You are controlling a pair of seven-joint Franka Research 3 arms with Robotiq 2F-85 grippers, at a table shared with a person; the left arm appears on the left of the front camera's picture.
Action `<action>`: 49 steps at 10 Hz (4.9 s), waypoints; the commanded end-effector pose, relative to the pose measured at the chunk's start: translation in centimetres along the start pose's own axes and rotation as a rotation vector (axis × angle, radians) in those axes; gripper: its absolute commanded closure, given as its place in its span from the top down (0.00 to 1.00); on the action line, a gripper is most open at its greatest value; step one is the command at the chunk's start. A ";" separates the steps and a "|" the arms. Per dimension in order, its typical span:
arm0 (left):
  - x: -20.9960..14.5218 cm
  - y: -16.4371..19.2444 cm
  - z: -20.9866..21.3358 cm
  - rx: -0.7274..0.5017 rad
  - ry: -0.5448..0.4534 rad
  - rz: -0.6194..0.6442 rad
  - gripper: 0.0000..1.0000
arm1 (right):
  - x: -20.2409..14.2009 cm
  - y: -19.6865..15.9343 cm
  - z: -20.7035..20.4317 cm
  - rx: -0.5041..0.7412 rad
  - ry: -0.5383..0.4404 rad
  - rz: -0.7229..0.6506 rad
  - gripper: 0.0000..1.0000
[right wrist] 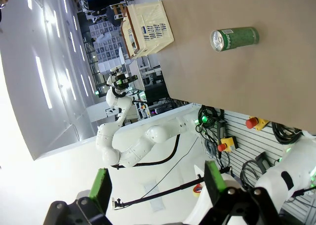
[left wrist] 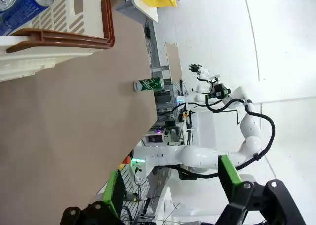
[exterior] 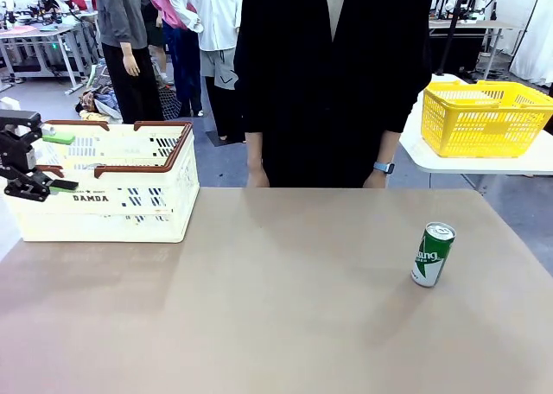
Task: Place the drinks into the Shopping basket.
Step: Pick up one drink and place it into the Shopping basket.
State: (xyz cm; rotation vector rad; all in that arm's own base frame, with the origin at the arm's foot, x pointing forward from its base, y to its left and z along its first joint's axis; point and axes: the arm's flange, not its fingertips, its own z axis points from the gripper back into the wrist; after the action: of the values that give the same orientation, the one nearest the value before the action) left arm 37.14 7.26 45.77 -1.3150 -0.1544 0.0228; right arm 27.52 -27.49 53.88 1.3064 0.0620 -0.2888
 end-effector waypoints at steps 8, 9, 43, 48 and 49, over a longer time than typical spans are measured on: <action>-0.1 -0.4 0.0 -0.004 0.009 0.002 1.00 | -0.1 0.4 0.0 0.004 0.004 -0.008 1.00; -0.1 -0.4 0.0 -0.004 0.009 0.002 1.00 | -0.1 0.4 0.0 0.004 0.004 -0.008 1.00; -0.1 -0.4 0.0 -0.004 0.009 0.002 1.00 | 11.3 -3.1 -40.6 -1.286 0.068 0.289 0.00; -0.1 -0.4 0.0 -0.004 0.009 0.002 1.00 | 7.8 5.9 -41.4 -1.344 0.117 0.332 0.00; -0.1 -0.4 0.0 -0.004 0.009 0.002 1.00 | 6.4 9.2 -43.2 -1.389 0.130 0.396 0.00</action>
State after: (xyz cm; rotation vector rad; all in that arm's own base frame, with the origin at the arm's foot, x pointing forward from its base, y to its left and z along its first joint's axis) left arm 37.17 7.08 45.83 -1.3105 -0.1505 0.0187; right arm 40.68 12.10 45.99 0.0152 0.0884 0.1606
